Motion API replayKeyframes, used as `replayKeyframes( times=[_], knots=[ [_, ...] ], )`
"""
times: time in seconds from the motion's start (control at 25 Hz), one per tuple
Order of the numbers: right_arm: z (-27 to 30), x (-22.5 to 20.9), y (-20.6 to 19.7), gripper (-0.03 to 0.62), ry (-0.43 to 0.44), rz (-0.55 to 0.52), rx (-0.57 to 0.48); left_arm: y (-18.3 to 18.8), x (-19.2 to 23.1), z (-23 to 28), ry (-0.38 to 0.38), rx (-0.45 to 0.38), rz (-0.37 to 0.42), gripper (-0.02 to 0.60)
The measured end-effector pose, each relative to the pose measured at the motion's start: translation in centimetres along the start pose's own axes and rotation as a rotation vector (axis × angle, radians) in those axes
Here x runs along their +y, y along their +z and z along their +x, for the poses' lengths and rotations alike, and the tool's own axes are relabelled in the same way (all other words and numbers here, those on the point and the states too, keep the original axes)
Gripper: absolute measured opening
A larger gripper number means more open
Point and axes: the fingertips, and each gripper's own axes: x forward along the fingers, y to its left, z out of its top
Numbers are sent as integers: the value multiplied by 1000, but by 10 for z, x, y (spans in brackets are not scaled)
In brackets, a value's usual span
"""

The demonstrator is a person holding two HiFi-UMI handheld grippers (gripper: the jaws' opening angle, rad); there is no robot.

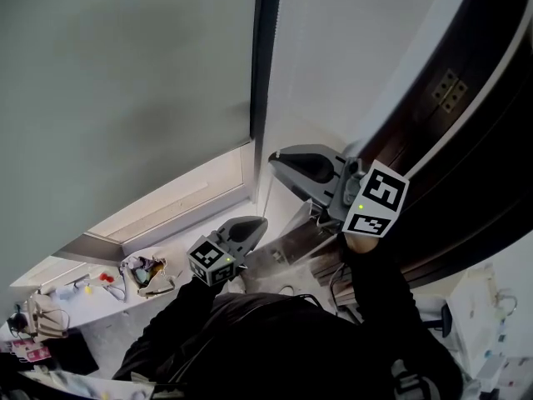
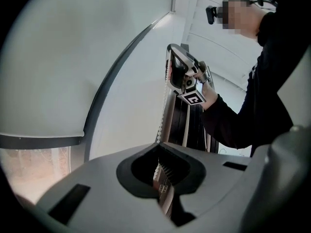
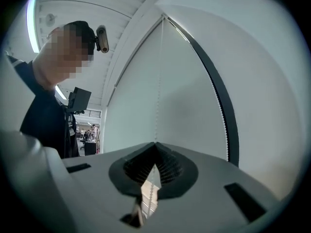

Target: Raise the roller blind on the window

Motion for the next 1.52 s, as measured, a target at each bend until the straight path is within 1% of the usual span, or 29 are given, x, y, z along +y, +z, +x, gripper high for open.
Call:
replayKeyframes(
  times=[0.04, 0.16, 0.24, 0.32, 0.4, 0.48, 0.6, 0.72, 0.8, 0.84, 0.92, 1.0, 1.08, 1.28, 1.36, 1.4, 1.44, 1.52],
  knots=[
    [1, 1, 0, 5, -1, -6, 1, 1, 0, -2, 6, 7, 6, 6],
    [4, 2, 0, 5, -13, -38, 5, 5, 3, -7, 28, 18, 73, 13],
    [4, 2, 0, 5, -33, -66, -1, 19, 9, -14, 44, -21, 60, 60],
    [4, 4, 0, 5, -39, -68, -18, 37, 12, -21, 49, -74, 52, 64],
    [3, 3, -3, 5, -42, -60, -30, 58, 15, -24, 51, -110, 67, 64],
    [4, -1, -12, 5, -45, -57, -15, 82, 15, -27, 58, -143, 79, 64],
    [10, -4, -51, 5, -52, -41, 67, 122, 11, -33, 64, -193, 92, 64],
    [13, -6, -120, 5, -46, 42, 162, 146, 3, -34, 52, -202, 140, 75],
    [11, -4, -166, 5, -31, 120, 201, 149, -3, -28, 35, -177, 178, 99],
    [10, -2, -183, 5, -21, 158, 201, 149, -5, -23, 31, -160, 197, 108],
    [10, 3, -201, 5, -4, 192, 184, 145, -6, -16, 33, -124, 226, 121],
    [11, 10, -203, 5, 3, 157, 170, 140, -6, -10, 31, -92, 238, 123],
    [12, 17, -201, 5, 11, 119, 158, 139, -8, -7, 25, -82, 237, 123],
    [7, 19, -200, 5, 15, 139, 109, 144, -12, -9, 16, -96, 238, 118],
    [7, 23, -199, 5, 25, 147, 101, 145, -14, -10, 8, -98, 230, 64],
    [6, 25, -200, 5, 27, 150, 100, 145, -16, -10, -2, -95, 226, 49],
    [6, 26, -201, 5, 23, 151, 100, 144, -18, -10, -15, -90, 221, 20],
    [4, 25, -201, 5, 13, 146, 97, 141, -21, -10, -41, -76, 200, 8]
  ],
)
